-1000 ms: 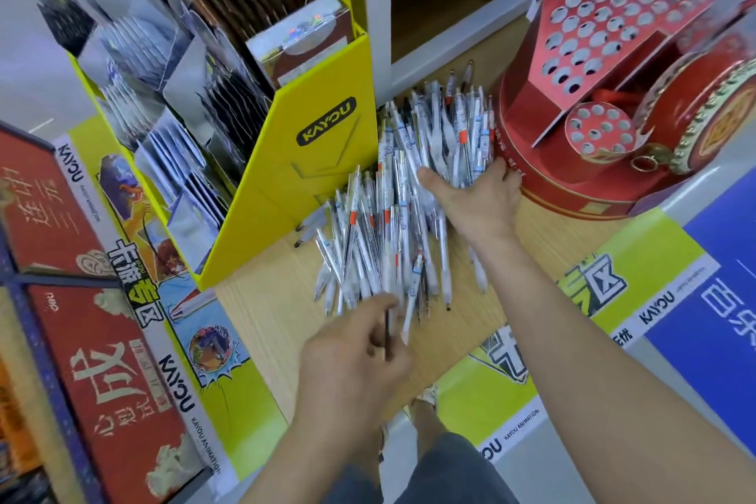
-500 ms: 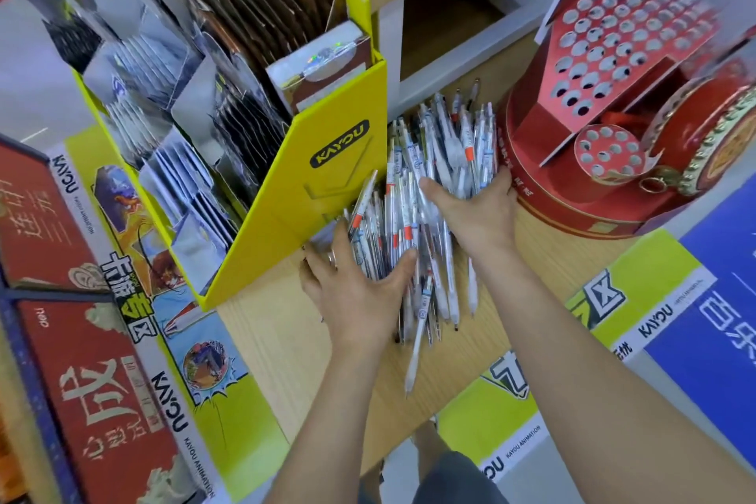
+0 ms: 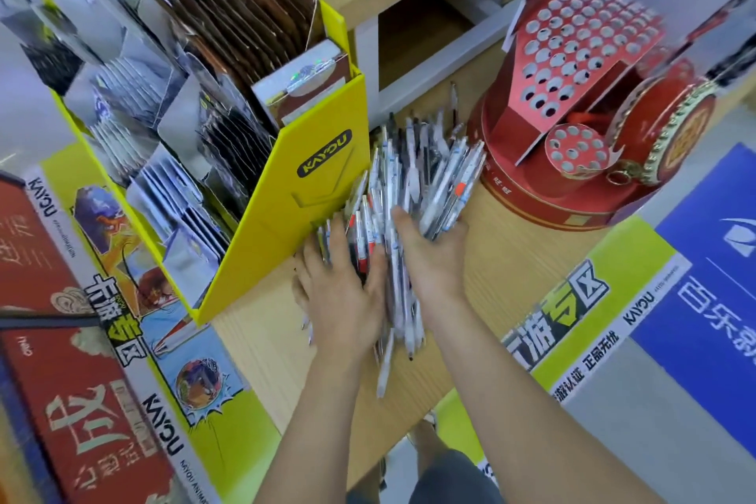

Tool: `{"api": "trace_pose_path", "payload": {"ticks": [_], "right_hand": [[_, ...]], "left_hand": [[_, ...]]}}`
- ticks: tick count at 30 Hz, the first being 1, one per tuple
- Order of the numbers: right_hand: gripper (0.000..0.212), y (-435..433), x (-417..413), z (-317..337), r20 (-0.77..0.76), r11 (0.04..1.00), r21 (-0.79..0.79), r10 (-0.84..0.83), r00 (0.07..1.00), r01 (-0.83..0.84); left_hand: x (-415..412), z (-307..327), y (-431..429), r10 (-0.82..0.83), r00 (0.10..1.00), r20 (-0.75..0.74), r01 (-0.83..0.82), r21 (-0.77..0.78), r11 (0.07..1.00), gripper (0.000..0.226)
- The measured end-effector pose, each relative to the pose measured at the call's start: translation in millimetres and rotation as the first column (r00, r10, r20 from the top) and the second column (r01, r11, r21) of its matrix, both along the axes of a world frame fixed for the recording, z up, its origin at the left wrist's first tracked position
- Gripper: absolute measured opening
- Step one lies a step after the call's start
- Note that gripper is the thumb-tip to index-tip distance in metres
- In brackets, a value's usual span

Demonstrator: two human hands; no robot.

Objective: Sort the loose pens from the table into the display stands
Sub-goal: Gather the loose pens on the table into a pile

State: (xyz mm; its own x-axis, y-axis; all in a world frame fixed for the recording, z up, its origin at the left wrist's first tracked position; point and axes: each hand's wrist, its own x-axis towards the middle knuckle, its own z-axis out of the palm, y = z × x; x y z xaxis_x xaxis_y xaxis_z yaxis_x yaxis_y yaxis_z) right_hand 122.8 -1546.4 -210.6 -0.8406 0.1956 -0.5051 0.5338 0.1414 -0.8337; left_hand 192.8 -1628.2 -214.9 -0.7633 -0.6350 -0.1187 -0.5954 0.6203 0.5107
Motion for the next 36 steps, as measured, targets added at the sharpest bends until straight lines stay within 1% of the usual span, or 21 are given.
{"api": "trace_pose_path", "payload": {"ticks": [2, 3, 4, 7, 10, 12, 14, 16, 17, 19, 21, 22, 23, 25, 27, 29, 33, 36], "right_hand": [[0.108, 1.0, 0.7, 2.1, -0.034, 0.998, 0.061, 0.029, 0.999, -0.027], [0.115, 3.4, -1.4, 4.0, -0.054, 0.996, 0.079, 0.038, 0.998, -0.034], [0.117, 7.5, -3.9, 2.9, -0.079, 0.997, 0.076, 0.036, 0.996, -0.030], [0.108, 11.5, -7.9, -3.4, -0.167, 1.000, 0.026, 0.001, 0.986, 0.004], [0.100, -2.1, -7.3, -7.1, -0.224, 0.992, 0.088, -0.066, 0.972, 0.088], [0.094, -6.7, -7.6, -7.9, -0.232, 0.990, 0.088, -0.090, 0.969, 0.113], [0.088, -4.2, -9.3, -8.0, -0.258, 0.991, 0.059, -0.099, 0.961, 0.118], [0.082, 3.0, -12.4, -10.3, -0.284, 0.994, 0.059, -0.067, 0.956, 0.087], [0.083, 7.4, -12.8, -11.9, -0.288, 0.996, 0.073, -0.027, 0.957, 0.050], [0.099, 15.9, -9.4, -9.7, -0.258, 0.995, 0.100, 0.050, 0.965, -0.025], [0.118, 23.5, -3.9, -6.7, -0.205, 0.995, 0.057, 0.093, 0.974, -0.083], [0.122, 26.2, -1.2, -5.6, -0.190, 0.994, 0.037, 0.106, 0.976, -0.100], [0.122, 28.2, 0.5, -5.1, -0.188, 0.994, 0.021, 0.111, 0.976, -0.109], [0.115, 29.7, 1.9, -4.7, -0.188, 0.995, -0.008, 0.100, 0.977, -0.103], [0.108, 29.0, 2.4, -5.1, -0.192, 0.995, -0.016, 0.091, 0.977, -0.096], [0.108, 29.2, 4.5, -7.2, -0.203, 0.994, 0.015, 0.107, 0.973, -0.106], [0.098, 31.3, 5.8, -11.8, -0.264, 0.990, 0.071, 0.139, 0.954, -0.124], [0.107, 32.1, 1.2, -11.2, -0.256, 0.992, 0.093, 0.111, 0.960, -0.089]], "left_hand": [[-1.5, 1.6, 1.0, -0.001, 0.995, -0.100, 0.010, 0.090, 0.996, 0.076], [-1.4, 1.6, 1.3, -0.005, 0.993, -0.115, 0.018, 0.110, 0.994, 0.078], [-1.8, 1.5, 1.6, -0.022, 0.994, -0.112, 0.034, 0.105, 0.994, 0.080], [-8.9, 0.6, 5.0, -0.065, 0.998, -0.012, 0.066, 0.031, 0.997, 0.092], [-21.3, -1.1, 10.0, -0.151, 0.986, 0.070, 0.154, -0.037, 0.987, 0.095], [-28.8, -4.4, 9.9, -0.229, 0.970, 0.077, 0.233, -0.052, 0.971, 0.094], [-35.1, -6.8, 6.9, -0.307, 0.950, 0.054, 0.311, -0.074, 0.948, 0.092], [-39.7, -3.4, 3.1, -0.364, 0.931, 0.033, 0.366, -0.082, 0.927, 0.089], [-39.4, 0.3, 0.8, -0.382, 0.924, 0.028, 0.383, -0.085, 0.920, 0.089], [-29.7, 9.3, -5.0, -0.384, 0.923, 0.004, 0.382, -0.122, 0.916, 0.088], [-7.1, 16.0, -6.3, -0.348, 0.937, -0.010, 0.344, -0.129, 0.930, 0.094], [9.0, 17.2, -2.3, -0.330, 0.944, 0.006, 0.328, -0.117, 0.937, 0.099], [26.0, 16.0, 5.6, -0.324, 0.946, 0.033, 0.325, -0.117, 0.938, 0.103], [56.8, 5.9, 28.2, -0.362, 0.926, 0.108, 0.375, -0.155, 0.914, 0.107], [75.6, -10.4, 47.3, -0.433, 0.885, 0.169, 0.462, -0.224, 0.858, 0.103], [78.8, -23.6, 51.8, -0.478, 0.861, 0.177, 0.509, -0.285, 0.812, 0.091], [61.9, -37.2, 37.4, -0.519, 0.854, 0.039, 0.487, -0.411, 0.771, 0.066], [44.8, -36.6, 27.0, -0.535, 0.844, 0.013, 0.476, -0.478, 0.738, 0.055]]}}
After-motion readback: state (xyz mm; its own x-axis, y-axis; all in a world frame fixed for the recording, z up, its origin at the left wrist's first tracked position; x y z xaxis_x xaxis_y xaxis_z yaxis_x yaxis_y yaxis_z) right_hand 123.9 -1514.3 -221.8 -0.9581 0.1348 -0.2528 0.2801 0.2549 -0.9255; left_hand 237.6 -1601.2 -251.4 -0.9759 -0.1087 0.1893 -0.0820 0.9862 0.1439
